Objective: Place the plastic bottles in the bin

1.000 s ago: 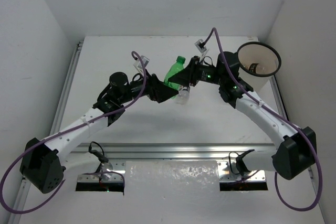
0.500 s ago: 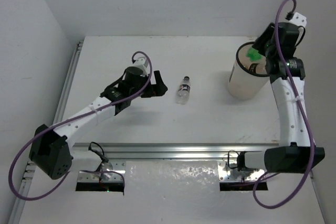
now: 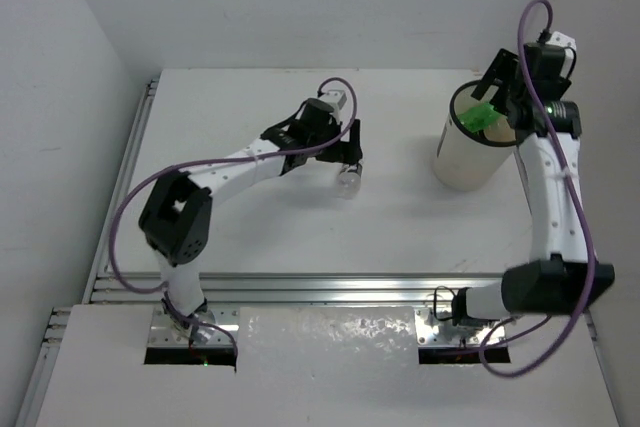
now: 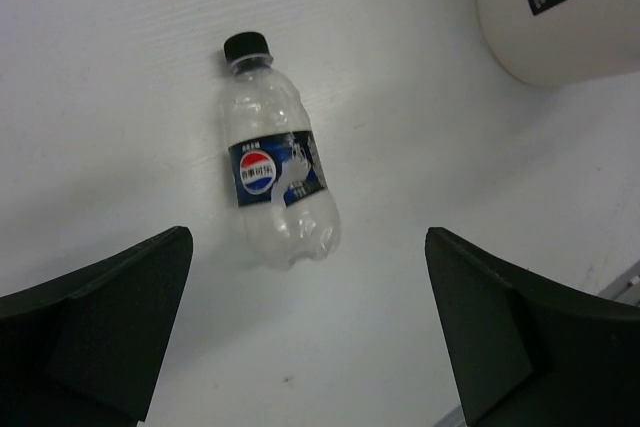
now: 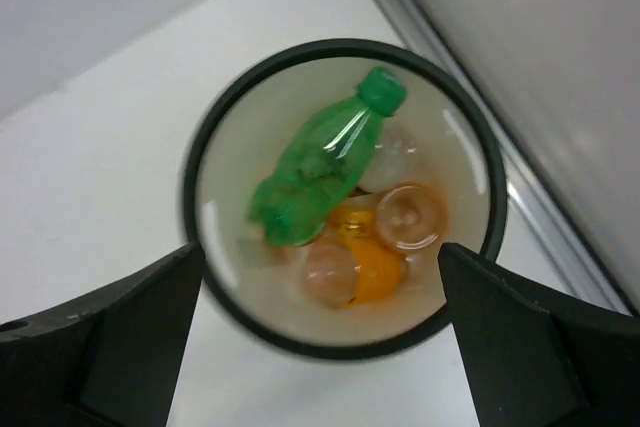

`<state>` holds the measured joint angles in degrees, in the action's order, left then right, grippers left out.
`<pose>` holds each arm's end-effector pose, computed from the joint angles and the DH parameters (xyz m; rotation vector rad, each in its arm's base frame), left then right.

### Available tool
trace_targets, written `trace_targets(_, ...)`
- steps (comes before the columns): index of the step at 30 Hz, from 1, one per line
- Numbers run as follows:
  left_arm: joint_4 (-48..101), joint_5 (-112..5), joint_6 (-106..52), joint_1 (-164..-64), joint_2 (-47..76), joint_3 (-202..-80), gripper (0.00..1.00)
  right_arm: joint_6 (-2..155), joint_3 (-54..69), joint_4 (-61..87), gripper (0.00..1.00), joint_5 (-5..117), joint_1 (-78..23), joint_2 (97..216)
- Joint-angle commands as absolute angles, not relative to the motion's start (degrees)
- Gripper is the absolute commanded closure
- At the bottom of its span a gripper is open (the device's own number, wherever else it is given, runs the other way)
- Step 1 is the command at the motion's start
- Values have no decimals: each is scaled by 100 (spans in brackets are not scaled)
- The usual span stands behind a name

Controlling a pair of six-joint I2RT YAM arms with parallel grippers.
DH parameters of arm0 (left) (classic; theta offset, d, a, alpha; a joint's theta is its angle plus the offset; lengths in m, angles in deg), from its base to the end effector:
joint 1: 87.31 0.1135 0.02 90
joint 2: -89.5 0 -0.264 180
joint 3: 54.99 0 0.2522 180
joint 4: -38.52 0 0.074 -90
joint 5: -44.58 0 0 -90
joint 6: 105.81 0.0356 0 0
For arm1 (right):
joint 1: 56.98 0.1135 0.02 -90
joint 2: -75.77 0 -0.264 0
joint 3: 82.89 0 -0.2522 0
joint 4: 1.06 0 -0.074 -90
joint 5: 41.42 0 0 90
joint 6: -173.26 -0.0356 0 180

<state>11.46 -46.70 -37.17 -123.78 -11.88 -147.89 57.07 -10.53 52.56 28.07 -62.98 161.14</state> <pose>0.3298 -0.2448 0.2714 0.3092 2.2325 -0.5828 0.3207 -0.0462 0.4164 0.7772 1.9336 -0.1651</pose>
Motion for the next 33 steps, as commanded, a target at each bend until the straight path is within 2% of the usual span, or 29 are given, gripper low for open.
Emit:
trace_targets(1, 815, -4613, -3488, -12484, -1955, -15479, 1, 5523, -265, 4760, 1, 4000, -6217, 14988)
trace_targets(6, 332, -4771, -3549, -12554, -3079, -16357, 8, 5399, 617, 4496, 1, 5129, -6041, 14310)
trace_targets(10, -108, -4525, -3708, -12703, -3573, -16543, 17, 5435, 942, 4443, 1, 5394, -5874, 14134)
trace_targets(12, -266, -4314, -3787, -12756, -3714, -16535, 34, 5435, 1092, 4329, 1, 5525, -5795, 14021)
trace_targets(13, -258, -4366, -3796, -12817, -3723, -16500, 70, 5408, 1267, 4276, 1, 5604, -5768, 13976)
trace_targets(14, -249, -4210, -3822, -12853, -3593, -16352, 89, 5399, 1382, 4110, 1, 5927, -5768, 13950)
trace_targets(15, -179, -4043, -3883, -12940, -3461, -16220, 100, 5373, 1644, 3970, 1, 6165, -5768, 13897)
trace_targets(17, 118, -3927, -3884, -13011, -2663, -15570, 100, 5382, 1979, 3373, 1, 6902, -5768, 13827)
trace_targets(19, 1136, -4137, -3788, -13064, -1882, -14451, 100, 5189, 2541, 2872, 1, 8351, -5768, 13739)
trace_targets(21, 2110, -5075, -3647, -13055, -651, -13621, 100, 4726, 3399, 1452, 1, 9780, -5742, 13634)
trace_targets(22, 3168, -5453, -3455, -13055, -264, -13260, 100, 4140, 3665, 880, 1, 10050, -5690, 13520)
trace_targets(23, 3614, -6144, -3409, -13055, 340, -12621, 100, 3890, 3920, -74, 1, 10166, -5506, 13475)
trace_targets(25, 4404, -6754, -3409, -13038, 731, -12108, 100, 3677, 4204, -556, 1, 10272, -5025, 13475)
trace_targets(30, 5110, -8398, -3908, -13029, 917, -12096, 100, 3967, 4082, -550, 1, 9423, -4319, 13545)
trace_targets(33, 5393, -8567, -4120, -13038, 979, -12096, 100, 3775, 4064, -619, 2, 9253, -4309, 13598)
